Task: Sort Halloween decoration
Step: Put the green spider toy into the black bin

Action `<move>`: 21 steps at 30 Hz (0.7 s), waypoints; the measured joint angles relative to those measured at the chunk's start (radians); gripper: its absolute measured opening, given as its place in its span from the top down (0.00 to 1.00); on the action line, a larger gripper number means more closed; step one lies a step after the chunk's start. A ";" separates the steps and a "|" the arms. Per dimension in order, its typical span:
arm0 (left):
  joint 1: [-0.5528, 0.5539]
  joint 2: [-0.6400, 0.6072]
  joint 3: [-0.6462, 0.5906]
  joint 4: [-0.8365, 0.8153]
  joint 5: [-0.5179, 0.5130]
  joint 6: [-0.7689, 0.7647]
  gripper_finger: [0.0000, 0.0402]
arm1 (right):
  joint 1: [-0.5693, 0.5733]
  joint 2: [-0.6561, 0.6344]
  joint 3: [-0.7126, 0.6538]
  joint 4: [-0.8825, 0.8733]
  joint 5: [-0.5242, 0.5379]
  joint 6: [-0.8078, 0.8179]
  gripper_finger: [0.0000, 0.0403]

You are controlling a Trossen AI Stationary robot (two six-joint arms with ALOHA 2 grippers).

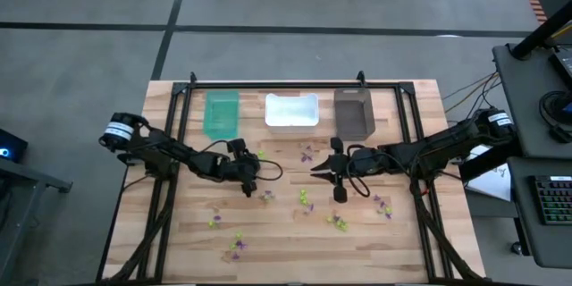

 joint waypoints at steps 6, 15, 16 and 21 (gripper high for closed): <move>0.018 -0.001 -0.004 0.000 0.015 -0.011 0.52 | 0.000 0.000 0.000 0.000 -0.001 0.000 0.86; 0.037 -0.001 -0.087 0.158 0.058 -0.057 0.57 | 0.000 0.000 0.000 0.000 -0.003 0.002 0.86; 0.037 -0.001 -0.100 0.178 0.059 -0.061 0.58 | 0.000 0.000 0.000 0.001 -0.003 0.002 0.86; 0.038 -0.014 -0.156 0.258 0.067 -0.077 0.61 | 0.000 0.000 -0.001 0.001 -0.003 0.001 0.86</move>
